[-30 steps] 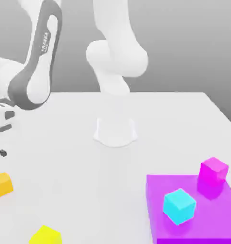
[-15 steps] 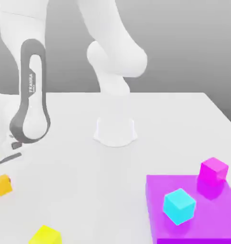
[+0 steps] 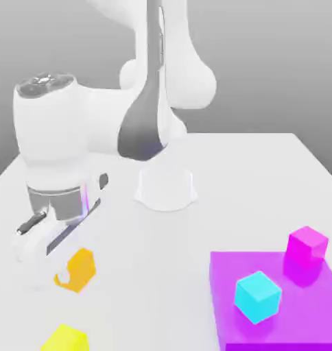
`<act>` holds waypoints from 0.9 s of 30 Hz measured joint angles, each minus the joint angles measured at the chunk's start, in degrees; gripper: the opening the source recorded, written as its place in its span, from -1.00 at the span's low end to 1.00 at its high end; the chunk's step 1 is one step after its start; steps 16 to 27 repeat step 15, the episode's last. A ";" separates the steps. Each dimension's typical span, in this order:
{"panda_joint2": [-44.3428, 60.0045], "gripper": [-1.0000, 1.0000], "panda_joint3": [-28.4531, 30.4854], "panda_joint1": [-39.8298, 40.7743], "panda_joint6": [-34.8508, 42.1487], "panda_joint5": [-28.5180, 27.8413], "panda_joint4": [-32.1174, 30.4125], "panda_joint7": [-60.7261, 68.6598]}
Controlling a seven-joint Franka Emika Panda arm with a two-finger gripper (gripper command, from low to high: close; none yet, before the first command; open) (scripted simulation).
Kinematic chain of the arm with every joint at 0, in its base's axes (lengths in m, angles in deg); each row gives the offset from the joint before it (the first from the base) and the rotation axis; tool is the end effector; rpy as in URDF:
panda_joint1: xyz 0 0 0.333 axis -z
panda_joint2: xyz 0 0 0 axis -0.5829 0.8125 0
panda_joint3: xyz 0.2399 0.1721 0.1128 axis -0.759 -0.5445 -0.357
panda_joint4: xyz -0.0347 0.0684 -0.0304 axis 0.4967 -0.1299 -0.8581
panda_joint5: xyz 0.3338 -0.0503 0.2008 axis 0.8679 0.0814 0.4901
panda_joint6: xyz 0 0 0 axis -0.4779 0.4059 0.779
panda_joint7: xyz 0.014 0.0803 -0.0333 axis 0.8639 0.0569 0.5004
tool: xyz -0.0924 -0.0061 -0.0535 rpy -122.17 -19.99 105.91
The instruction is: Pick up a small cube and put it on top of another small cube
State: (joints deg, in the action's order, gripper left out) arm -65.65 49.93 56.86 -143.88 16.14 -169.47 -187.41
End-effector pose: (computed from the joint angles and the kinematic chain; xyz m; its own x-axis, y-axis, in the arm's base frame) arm 0.4813 -0.0363 0.2759 -0.7919 -0.6101 -0.0254 -0.6102 0.7922 -0.0049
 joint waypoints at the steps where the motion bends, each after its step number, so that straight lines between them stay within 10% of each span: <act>1: -0.76 -1.00 -1.49 -3.10 1.24 0.13 0.41 -0.25; 7: -2.05 -1.00 -5.12 -23.99 5.12 -0.60 2.17 -2.42; 11: 2.58 -1.00 -1.67 -20.20 0.02 -3.25 1.37 -4.40; 12: 3.94 1.00 -1.49 -20.34 -1.47 -4.00 1.10 -4.96; 27: 3.94 1.00 -1.49 -20.34 -1.47 -4.00 1.10 -4.96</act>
